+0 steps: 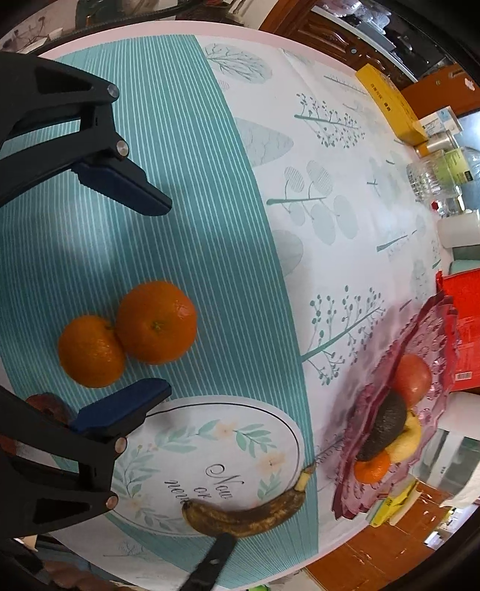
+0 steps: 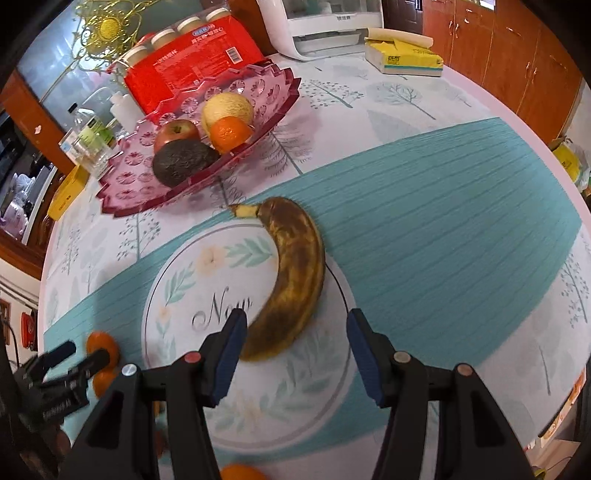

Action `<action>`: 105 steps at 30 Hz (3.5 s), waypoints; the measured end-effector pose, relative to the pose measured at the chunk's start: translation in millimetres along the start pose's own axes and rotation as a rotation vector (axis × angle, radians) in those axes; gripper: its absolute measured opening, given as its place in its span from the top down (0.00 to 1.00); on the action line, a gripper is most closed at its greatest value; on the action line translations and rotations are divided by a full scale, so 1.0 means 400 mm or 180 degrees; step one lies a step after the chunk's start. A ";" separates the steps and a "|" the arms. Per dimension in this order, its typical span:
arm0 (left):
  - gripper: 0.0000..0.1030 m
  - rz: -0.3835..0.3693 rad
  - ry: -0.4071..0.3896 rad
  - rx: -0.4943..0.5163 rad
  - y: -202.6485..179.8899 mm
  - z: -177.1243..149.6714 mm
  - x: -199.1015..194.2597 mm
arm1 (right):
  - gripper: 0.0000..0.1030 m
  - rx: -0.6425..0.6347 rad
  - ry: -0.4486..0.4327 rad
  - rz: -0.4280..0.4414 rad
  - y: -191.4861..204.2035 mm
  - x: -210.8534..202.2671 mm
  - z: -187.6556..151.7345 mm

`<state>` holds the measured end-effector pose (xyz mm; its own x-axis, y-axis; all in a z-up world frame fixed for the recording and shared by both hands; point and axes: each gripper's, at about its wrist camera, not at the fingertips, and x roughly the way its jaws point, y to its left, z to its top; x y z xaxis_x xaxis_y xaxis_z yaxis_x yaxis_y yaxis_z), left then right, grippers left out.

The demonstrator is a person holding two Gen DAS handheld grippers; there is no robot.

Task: Organize fruits
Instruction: 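Move the right tool down around the brown banana on the plate, then grasp the banana with the right tool while the left tool grasps an orange, then carry the banana and orange into the pink bowl and open both tools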

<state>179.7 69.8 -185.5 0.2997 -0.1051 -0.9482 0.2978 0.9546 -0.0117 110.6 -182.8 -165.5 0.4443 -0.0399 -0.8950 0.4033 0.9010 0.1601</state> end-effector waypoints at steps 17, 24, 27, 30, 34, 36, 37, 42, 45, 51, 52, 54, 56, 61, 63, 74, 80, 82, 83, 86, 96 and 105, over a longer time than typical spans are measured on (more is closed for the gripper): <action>0.46 0.0050 0.0161 0.0040 -0.051 0.016 0.048 | 0.51 -0.0433 -0.0139 -0.0433 0.059 0.125 0.073; 0.58 0.0099 0.0142 -0.0100 -0.043 0.014 0.036 | 0.64 -0.0479 -0.0219 -0.0419 0.047 0.126 0.076; 0.58 0.0152 0.0139 -0.0085 -0.048 0.012 0.031 | 0.66 -0.0510 -0.0233 -0.0395 0.044 0.125 0.072; 0.59 0.0160 0.0122 -0.0106 -0.053 0.005 0.022 | 0.67 -0.0453 -0.0238 -0.0344 0.029 0.114 0.067; 0.59 0.0195 0.0036 -0.0111 -0.054 0.002 0.004 | 0.67 -0.0454 -0.0299 -0.0280 0.017 0.081 0.051; 0.59 0.0204 -0.0030 -0.0111 -0.056 0.002 -0.017 | 0.67 -0.0503 -0.0347 -0.0288 0.021 0.062 0.039; 0.59 0.0207 -0.0069 -0.0108 -0.059 0.004 -0.028 | 0.67 -0.0533 -0.0377 -0.0288 0.022 0.050 0.031; 0.59 0.0181 -0.0299 -0.0066 -0.079 0.009 -0.096 | 0.68 -0.0593 -0.0493 -0.0254 0.027 -0.007 0.009; 0.59 0.0142 -0.0425 -0.0031 -0.088 0.014 -0.132 | 0.68 -0.0662 -0.0614 -0.0266 0.036 -0.046 0.003; 0.59 0.0015 -0.0620 0.0039 -0.120 0.035 -0.218 | 0.68 -0.0724 -0.0904 -0.0260 0.045 -0.150 0.017; 0.59 -0.0015 -0.0669 0.0063 -0.128 0.041 -0.238 | 0.68 -0.0731 -0.0941 -0.0258 0.046 -0.166 0.021; 0.59 -0.0052 -0.0745 0.0092 -0.137 0.055 -0.267 | 0.68 -0.0760 -0.1033 -0.0265 0.048 -0.205 0.036; 0.59 -0.0095 -0.0813 0.0090 -0.144 0.073 -0.295 | 0.68 -0.0787 -0.1128 -0.0273 0.048 -0.246 0.060; 0.59 -0.0173 -0.1064 0.0067 -0.150 0.154 -0.376 | 0.68 -0.0857 -0.1296 -0.0228 0.053 -0.334 0.144; 0.59 -0.0146 -0.1151 0.0080 -0.156 0.183 -0.397 | 0.68 -0.0887 -0.1330 -0.0185 0.057 -0.357 0.183; 0.59 0.0059 -0.1008 0.0051 -0.199 0.380 -0.306 | 0.68 -0.1078 -0.1196 0.0103 0.107 -0.288 0.400; 0.59 0.0312 -0.0694 0.0021 -0.225 0.429 -0.163 | 0.68 -0.1245 -0.0872 0.0195 0.121 -0.132 0.433; 0.59 0.0413 -0.0607 0.0009 -0.232 0.441 -0.119 | 0.68 -0.1316 -0.0757 0.0185 0.131 -0.076 0.439; 0.59 0.0445 -0.0578 -0.0002 -0.233 0.444 -0.103 | 0.68 -0.1358 -0.0705 0.0186 0.136 -0.052 0.442; 0.59 0.0530 -0.0457 -0.0059 -0.234 0.459 -0.057 | 0.68 -0.1445 -0.0587 0.0160 0.151 0.010 0.447; 0.59 0.0815 -0.0219 -0.0082 -0.266 0.488 0.040 | 0.67 -0.1290 -0.0351 0.0339 0.146 0.127 0.488; 0.57 0.1001 -0.0135 -0.0201 -0.258 0.500 0.076 | 0.54 -0.1473 -0.0527 0.0201 0.181 0.141 0.491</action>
<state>339.1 -87.7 -149.6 0.4061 0.1873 -0.8944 0.1283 0.9574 0.2588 321.8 -204.5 -122.5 0.5927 -0.0132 -0.8053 -0.0093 0.9997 -0.0233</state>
